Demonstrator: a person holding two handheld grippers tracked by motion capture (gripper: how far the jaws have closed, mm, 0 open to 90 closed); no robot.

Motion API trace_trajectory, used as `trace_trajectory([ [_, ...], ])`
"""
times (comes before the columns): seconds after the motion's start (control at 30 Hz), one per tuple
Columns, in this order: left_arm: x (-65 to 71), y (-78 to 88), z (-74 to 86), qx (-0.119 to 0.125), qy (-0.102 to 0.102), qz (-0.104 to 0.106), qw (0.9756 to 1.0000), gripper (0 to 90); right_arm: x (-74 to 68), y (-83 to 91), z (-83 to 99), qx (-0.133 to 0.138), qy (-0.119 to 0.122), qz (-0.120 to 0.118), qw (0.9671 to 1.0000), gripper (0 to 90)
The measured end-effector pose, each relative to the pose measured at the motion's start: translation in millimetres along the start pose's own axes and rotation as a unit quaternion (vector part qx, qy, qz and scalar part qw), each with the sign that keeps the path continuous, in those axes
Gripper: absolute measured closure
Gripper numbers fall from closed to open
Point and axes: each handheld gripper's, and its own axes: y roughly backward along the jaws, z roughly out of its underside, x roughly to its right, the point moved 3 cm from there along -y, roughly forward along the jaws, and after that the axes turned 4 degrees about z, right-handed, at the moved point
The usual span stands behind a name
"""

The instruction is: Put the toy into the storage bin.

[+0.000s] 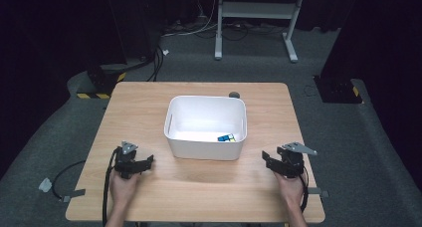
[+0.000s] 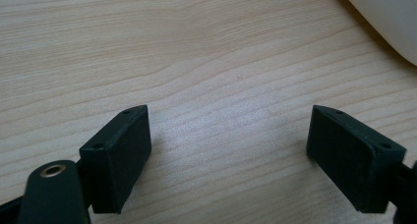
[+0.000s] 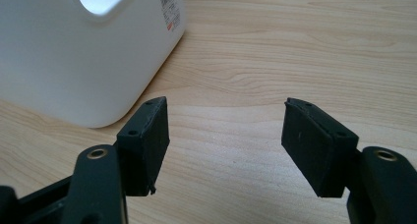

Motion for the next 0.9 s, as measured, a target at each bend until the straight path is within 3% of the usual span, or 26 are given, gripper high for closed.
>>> trace_trajectory([
  [0.9,0.1,0.0,0.0,0.0,0.0,0.0,1.0,17.1,3.5,-24.4,10.1,-0.03,0.011,0.022,0.9992,35.4],
])
